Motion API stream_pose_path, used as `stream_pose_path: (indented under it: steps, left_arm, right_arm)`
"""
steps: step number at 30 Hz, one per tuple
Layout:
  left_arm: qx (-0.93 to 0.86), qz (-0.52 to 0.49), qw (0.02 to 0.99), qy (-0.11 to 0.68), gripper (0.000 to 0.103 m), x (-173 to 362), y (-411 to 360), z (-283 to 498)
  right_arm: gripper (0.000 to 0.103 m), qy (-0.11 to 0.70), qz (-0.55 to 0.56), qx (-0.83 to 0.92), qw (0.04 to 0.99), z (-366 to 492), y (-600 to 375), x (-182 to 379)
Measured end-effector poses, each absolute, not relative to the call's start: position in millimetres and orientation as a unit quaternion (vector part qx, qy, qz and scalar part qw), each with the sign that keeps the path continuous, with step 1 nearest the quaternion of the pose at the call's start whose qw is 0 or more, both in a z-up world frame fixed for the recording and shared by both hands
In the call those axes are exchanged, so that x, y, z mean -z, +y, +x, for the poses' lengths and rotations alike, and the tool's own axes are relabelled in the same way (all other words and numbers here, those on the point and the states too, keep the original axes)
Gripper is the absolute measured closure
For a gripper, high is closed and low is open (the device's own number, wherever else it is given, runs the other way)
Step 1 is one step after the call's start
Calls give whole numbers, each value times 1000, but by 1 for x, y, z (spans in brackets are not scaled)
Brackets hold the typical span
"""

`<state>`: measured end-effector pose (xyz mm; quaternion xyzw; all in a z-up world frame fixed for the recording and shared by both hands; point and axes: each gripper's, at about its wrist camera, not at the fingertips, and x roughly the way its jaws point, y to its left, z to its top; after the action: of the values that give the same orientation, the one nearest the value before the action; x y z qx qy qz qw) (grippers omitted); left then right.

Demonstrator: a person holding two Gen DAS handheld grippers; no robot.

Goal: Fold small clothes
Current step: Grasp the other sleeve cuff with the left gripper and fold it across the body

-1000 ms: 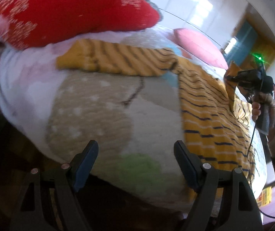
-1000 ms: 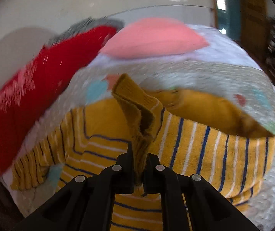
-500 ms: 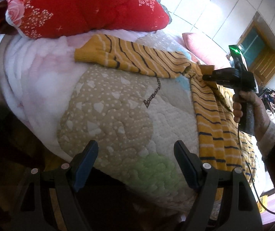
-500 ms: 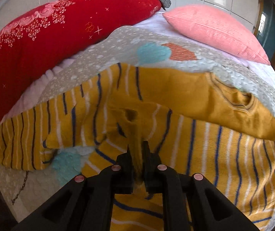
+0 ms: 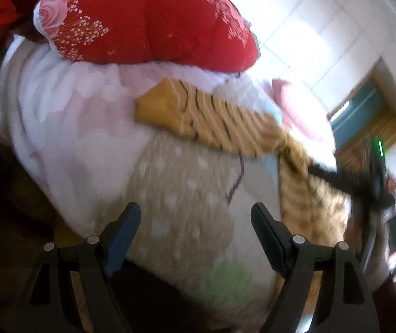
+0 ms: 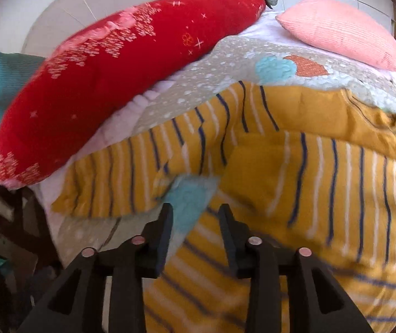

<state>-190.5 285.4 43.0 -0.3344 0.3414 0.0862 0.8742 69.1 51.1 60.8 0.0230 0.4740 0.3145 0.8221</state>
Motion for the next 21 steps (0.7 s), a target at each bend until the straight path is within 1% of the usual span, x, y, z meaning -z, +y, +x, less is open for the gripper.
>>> stream_pose_path:
  steps: [5,9,14,15,16,18,21]
  left_arm:
    - [-75,-379,864,322,21,-38,312,-148]
    - [-76,-402,849,333,21,-23,326,-107]
    - [-98,-422,838,331,22,-10,344,-77]
    - [-108,-430,833,332,33,-6,349,-73]
    - [-117,-431,830,334,59,-5,353,-71]
    - [-123,-435,820,352,97,-2,362,-61]
    - [-134,-430,822,348,97,-14,369,-57]
  right_arm:
    - [59,467,67,-307,826,33,1,-62]
    - [57,459,110,-283,835,12,-46,-64]
    - [56,441,152,-234,853,-11,-104,-67]
    - [56,438,156,-222,857,-16,-114,-67]
    - [56,436,161,-212,860,-20,-123,-67]
    - [56,433,167,-197,864,-24,-136,-67]
    - [56,428,174,-179,869,-28,-153,-66]
